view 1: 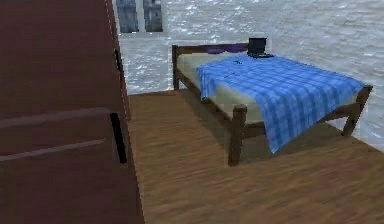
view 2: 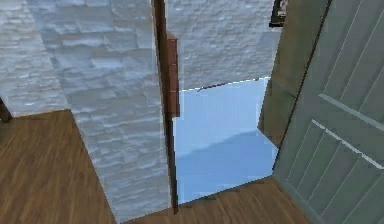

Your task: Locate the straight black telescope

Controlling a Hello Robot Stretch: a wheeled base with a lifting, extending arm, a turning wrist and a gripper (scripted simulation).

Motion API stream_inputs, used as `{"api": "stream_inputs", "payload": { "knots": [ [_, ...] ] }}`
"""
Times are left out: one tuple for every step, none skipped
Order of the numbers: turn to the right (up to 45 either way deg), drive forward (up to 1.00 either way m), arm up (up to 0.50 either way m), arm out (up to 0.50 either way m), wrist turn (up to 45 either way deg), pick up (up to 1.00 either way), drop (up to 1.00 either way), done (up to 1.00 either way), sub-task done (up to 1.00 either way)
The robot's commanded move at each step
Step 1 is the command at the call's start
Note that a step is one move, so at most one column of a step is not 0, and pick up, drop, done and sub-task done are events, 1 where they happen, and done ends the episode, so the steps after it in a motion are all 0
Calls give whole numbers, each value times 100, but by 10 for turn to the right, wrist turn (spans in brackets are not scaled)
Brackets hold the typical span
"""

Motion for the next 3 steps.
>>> {"api": "stream_inputs", "payload": {
  "knots": [
    [0, 95, 0, 0, 0, 0, 0, 0, 0],
    [150, 0, 0, 0, 0, 0, 0, 0, 0],
    [0, 30, 0, 0, 0, 0, 0, 0, 0]
  ]
}}
